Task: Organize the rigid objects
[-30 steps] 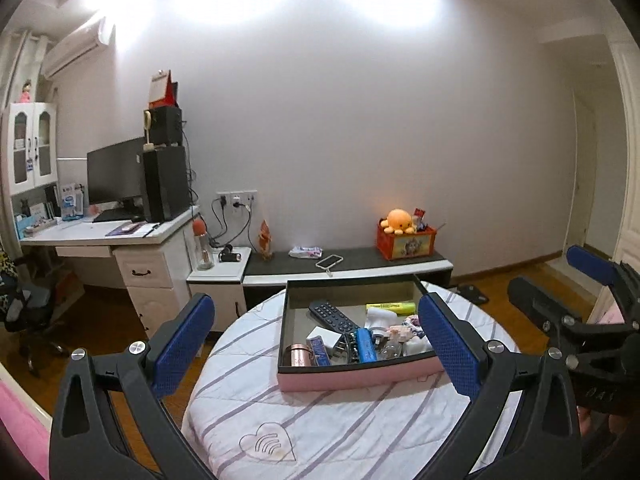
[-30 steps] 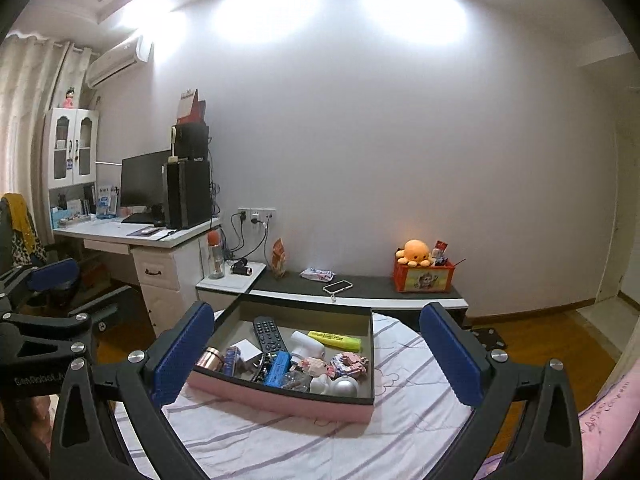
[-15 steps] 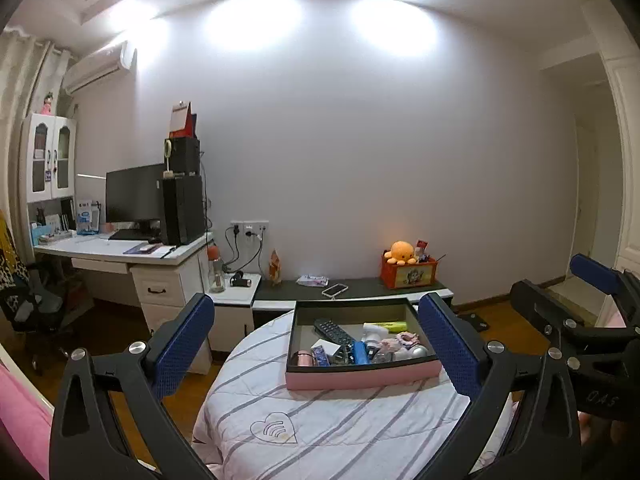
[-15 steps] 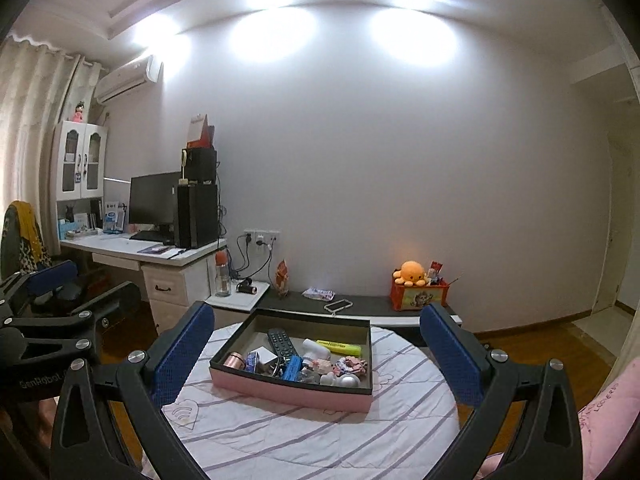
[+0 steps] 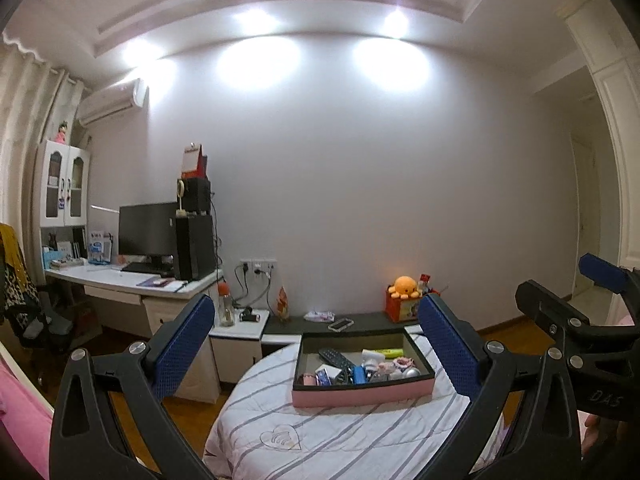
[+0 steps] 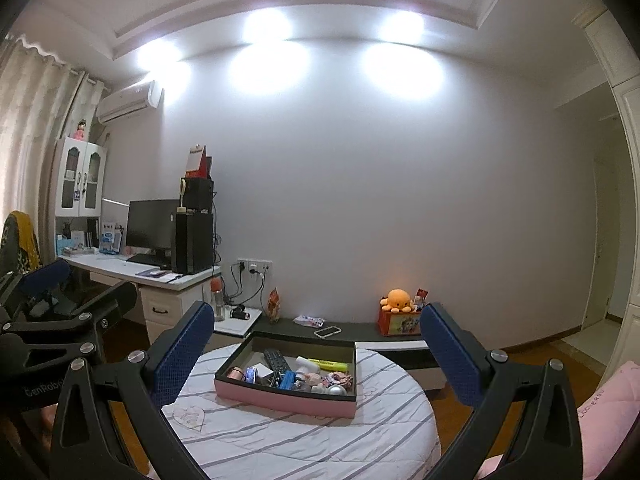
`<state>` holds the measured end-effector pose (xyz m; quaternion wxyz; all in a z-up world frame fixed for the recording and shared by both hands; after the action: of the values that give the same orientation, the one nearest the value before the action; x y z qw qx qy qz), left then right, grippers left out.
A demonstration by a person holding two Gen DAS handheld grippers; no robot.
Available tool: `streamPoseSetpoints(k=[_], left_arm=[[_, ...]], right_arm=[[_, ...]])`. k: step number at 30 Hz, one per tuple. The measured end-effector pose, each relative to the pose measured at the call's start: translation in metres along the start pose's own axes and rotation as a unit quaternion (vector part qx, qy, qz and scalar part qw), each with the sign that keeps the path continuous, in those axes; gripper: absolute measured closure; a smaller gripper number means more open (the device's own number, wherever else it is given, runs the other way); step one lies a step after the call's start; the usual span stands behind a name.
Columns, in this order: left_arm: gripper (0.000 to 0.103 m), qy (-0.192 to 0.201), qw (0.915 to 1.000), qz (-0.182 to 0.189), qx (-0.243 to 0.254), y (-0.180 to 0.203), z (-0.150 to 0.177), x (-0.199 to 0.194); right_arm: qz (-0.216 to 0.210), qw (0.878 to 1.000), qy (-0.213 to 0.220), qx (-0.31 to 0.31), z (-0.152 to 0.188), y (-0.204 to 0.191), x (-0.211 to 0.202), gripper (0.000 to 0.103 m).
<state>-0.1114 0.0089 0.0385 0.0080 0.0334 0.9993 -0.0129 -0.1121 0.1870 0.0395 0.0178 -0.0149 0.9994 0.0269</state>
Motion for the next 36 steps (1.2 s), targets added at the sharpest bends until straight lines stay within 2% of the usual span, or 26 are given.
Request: streamPoseSetpoints(k=[5, 12, 31, 36], left_arm=[[0.0, 0.015, 0.9999, -0.008, 0.001, 0.0, -0.004, -0.01], [0.0, 0.013, 0.9999, 0.001, -0.003, 0.001, -0.004, -0.014], [0.0, 0.01, 0.9999, -0.001, 0.004, 0.003, -0.002, -0.016], [0.0, 0.02, 0.9998, 0.002, 0.004, 0.005, -0.003, -0.018]], right_arm=[[0.01, 1.0, 0.019, -0.008, -0.007, -0.001, -0.012, 0.0], [0.015, 0.999, 0.033, -0.008, -0.009, -0.004, -0.022, 0.0], [0.025, 0.999, 0.029, -0.014, -0.007, -0.003, -0.022, 0.0], [0.022, 0.999, 0.029, -0.011, -0.006, -0.002, -0.023, 0.0]])
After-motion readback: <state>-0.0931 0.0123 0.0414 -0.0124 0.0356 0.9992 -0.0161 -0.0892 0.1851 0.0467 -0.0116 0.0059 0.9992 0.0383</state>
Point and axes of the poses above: each gripper's, at about its wrist camera, not at the fingertips, and x roughly the way its jaws point, y to its right, z to its underside, the point moved 9 cm from there along x, roughly the way its jaws point, and after that the axes turned 1 degree about z, right-handed, at the moved point
